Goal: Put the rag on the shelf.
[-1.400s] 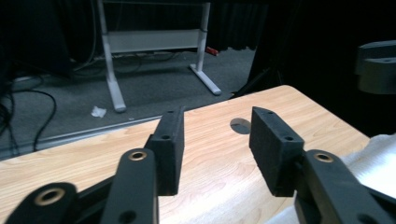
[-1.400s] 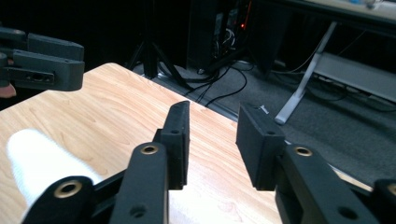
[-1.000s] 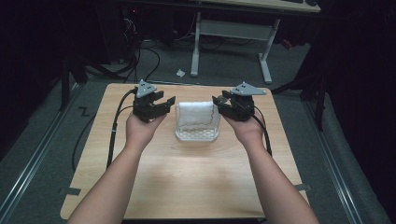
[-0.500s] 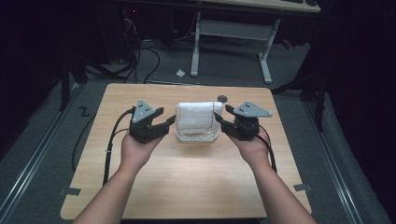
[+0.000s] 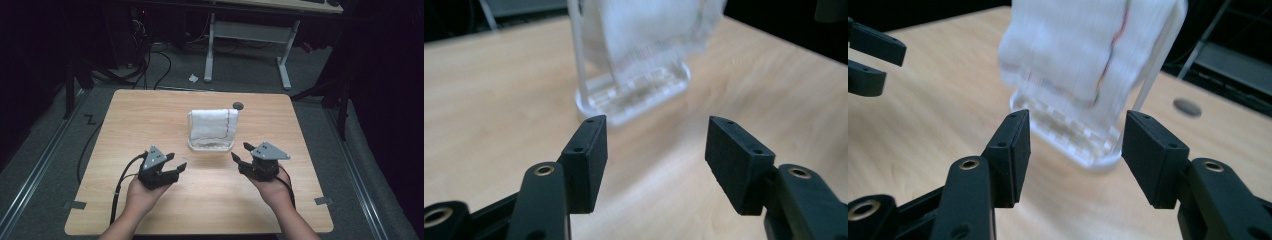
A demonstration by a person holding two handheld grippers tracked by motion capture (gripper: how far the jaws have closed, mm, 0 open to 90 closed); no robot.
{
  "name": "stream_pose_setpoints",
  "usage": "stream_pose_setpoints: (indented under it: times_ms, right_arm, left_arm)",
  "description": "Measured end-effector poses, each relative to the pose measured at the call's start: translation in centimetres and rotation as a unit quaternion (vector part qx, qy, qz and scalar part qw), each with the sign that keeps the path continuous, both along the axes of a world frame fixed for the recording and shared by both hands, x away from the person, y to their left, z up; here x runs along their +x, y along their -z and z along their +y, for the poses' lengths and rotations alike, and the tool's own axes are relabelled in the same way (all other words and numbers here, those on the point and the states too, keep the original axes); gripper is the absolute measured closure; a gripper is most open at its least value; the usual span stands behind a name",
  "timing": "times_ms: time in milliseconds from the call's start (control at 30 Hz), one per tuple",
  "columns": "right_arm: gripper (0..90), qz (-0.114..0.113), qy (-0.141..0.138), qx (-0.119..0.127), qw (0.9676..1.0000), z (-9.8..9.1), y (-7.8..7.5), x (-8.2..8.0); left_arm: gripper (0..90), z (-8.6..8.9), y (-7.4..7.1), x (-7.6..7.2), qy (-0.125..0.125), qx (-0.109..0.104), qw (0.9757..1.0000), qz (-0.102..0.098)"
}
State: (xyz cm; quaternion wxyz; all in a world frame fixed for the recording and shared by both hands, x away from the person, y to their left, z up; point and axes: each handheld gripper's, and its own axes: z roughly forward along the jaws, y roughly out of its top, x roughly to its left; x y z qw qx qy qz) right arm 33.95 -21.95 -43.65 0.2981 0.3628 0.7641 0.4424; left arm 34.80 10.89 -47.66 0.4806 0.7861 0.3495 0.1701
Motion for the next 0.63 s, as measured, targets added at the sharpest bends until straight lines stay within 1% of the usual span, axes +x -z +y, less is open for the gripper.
stream_pose_setpoints:
  times_ms: [100, 133, 167, 200, 300, 367, 400, 433, 467, 500, 567, 633]
  right_arm:
    - [44.7, 0.02, 0.003, -0.001, 0.9998, -0.3, 2.0, -1.0]
    - [44.6, 0.028, 0.004, -0.004, 0.9996, -0.4, 2.9, -1.4]
    - [44.6, 0.033, 0.004, -0.005, 0.9994, -0.5, 3.4, -1.6]
    - [44.4, 0.041, 0.004, -0.007, 0.9991, -0.6, 4.1, -1.9]
    - [43.7, 0.062, 0.008, -0.018, 0.9979, -0.9, 6.1, -2.7]
    - [43.4, 0.071, 0.012, -0.029, 0.9969, -1.2, 7.5, -3.3]
    - [43.6, 0.073, 0.014, -0.033, 0.9966, -1.3, 7.9, -3.5]
    - [44.0, 0.078, 0.015, -0.037, 0.9961, -1.4, 8.5, -3.7]
    - [43.8, 0.088, 0.012, -0.041, 0.9952, -1.5, 8.8, -3.7]
    - [43.6, 0.098, 0.011, -0.037, 0.9945, -1.6, 9.0, -3.7]
    - [43.6, 0.1, 0.012, -0.036, 0.9942, -1.7, 9.2, -3.5]
    - [43.5, 0.104, 0.014, -0.03, 0.9941, -1.7, 9.3, -3.3]
  left_arm:
    - [41.6, 0.0, 2.0, -1.2, 0.008, 0.03, 0.9995, 0.011]
    - [41.7, 0.0, 2.4, -1.5, 0.01, 0.037, 0.9992, 0.014]
    - [41.5, -0.1, 2.8, -1.8, 0.013, 0.046, 0.9987, 0.018]
    - [40.9, -0.1, 3.2, -2.1, 0.015, 0.052, 0.9983, 0.021]
    - [40.9, -0.4, 4.1, -3.2, 0.026, 0.055, 0.9976, 0.032]
    - [41.2, -0.7, 4.7, -3.9, 0.024, 0.071, 0.9968, 0.03]
    - [41.9, -0.9, 4.9, -4.1, 0.018, 0.08, 0.9962, 0.029]
    - [42.4, -1.1, 5.0, -4.0, 0.018, 0.084, 0.9958, 0.033]
    - [41.3, -1.2, 4.9, -3.9, 0.021, 0.084, 0.9956, 0.036]
    - [41.0, -1.1, 4.9, -3.7, 0.019, 0.081, 0.9959, 0.036]
    - [41.2, -0.9, 5.0, -3.4, 0.013, 0.073, 0.9963, 0.044]
    - [41.1, -0.7, 4.9, -3.2, 0.008, 0.065, 0.9967, 0.047]
